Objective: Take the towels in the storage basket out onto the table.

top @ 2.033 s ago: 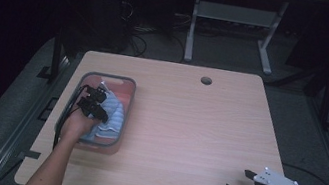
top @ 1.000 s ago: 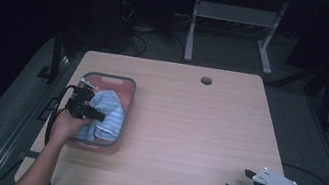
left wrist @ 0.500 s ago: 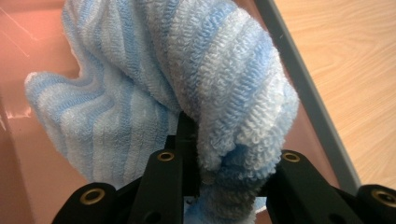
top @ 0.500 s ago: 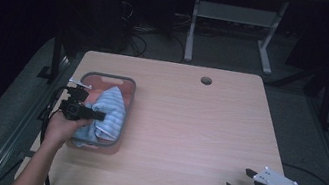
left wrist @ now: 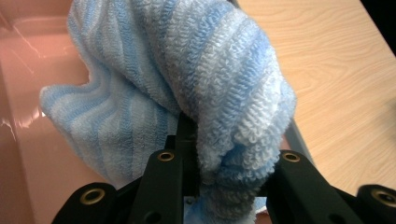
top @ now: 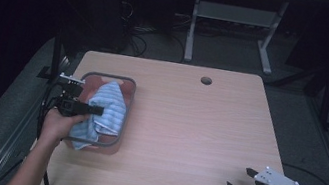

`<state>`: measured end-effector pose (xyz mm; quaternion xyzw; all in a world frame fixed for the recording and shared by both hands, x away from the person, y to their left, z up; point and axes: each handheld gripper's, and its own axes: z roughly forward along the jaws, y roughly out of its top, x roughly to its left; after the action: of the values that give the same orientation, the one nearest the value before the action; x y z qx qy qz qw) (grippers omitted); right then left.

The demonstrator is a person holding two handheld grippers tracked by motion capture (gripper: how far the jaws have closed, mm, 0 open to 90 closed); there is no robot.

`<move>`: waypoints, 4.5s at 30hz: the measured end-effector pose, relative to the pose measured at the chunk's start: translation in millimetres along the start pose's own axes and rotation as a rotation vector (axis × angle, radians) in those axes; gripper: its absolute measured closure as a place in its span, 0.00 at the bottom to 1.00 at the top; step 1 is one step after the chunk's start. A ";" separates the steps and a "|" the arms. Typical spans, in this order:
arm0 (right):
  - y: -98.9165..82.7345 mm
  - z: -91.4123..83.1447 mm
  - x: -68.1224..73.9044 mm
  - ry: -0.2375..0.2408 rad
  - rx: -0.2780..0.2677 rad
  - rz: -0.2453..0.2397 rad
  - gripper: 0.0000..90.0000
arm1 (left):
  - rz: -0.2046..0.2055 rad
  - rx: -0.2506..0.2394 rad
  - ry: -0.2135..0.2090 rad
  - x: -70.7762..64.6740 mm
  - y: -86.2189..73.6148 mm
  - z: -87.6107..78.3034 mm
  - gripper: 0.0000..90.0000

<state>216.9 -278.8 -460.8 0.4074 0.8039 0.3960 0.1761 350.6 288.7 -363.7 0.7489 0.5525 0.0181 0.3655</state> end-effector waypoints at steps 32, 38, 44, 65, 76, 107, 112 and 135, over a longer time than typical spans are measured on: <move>0.1 -4.6 -3.9 -0.008 -0.021 0.004 0.15 | 0.059 -0.061 -0.004 -28.5 31.3 -40.4 0.81; 0.2 -4.3 -4.0 -0.007 -0.021 0.005 0.15 | 0.077 -0.058 0.000 -37.8 39.1 -44.0 0.81; 0.1 -4.8 -5.0 -0.006 -0.025 0.005 0.15 | 0.095 -0.057 0.003 -45.6 46.9 -48.2 0.81; 0.2 -4.5 -5.5 -0.008 -0.025 0.009 0.15 | 0.143 -0.054 -0.023 -75.8 67.1 -47.8 0.81; -0.1 -4.3 -5.5 -0.008 -0.024 0.017 0.15 | 0.181 -0.052 -0.039 -94.2 75.9 -43.5 0.81; -1.2 -5.5 -6.4 -0.004 -0.025 0.021 0.15 | 0.246 -0.007 -0.079 -134.2 90.9 -11.9 0.81; -1.7 -6.0 -6.7 -0.002 -0.029 0.022 0.15 | 0.258 0.000 -0.083 -138.8 93.7 -6.8 0.81; -2.3 -6.1 -9.8 0.001 -0.036 0.033 0.15 | 0.298 0.018 -0.113 -165.1 104.0 9.9 0.81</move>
<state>217.9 -290.4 -459.2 0.4173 0.7898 0.4133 0.1766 375.4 132.0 -249.7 0.8257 0.4138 0.0249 0.3826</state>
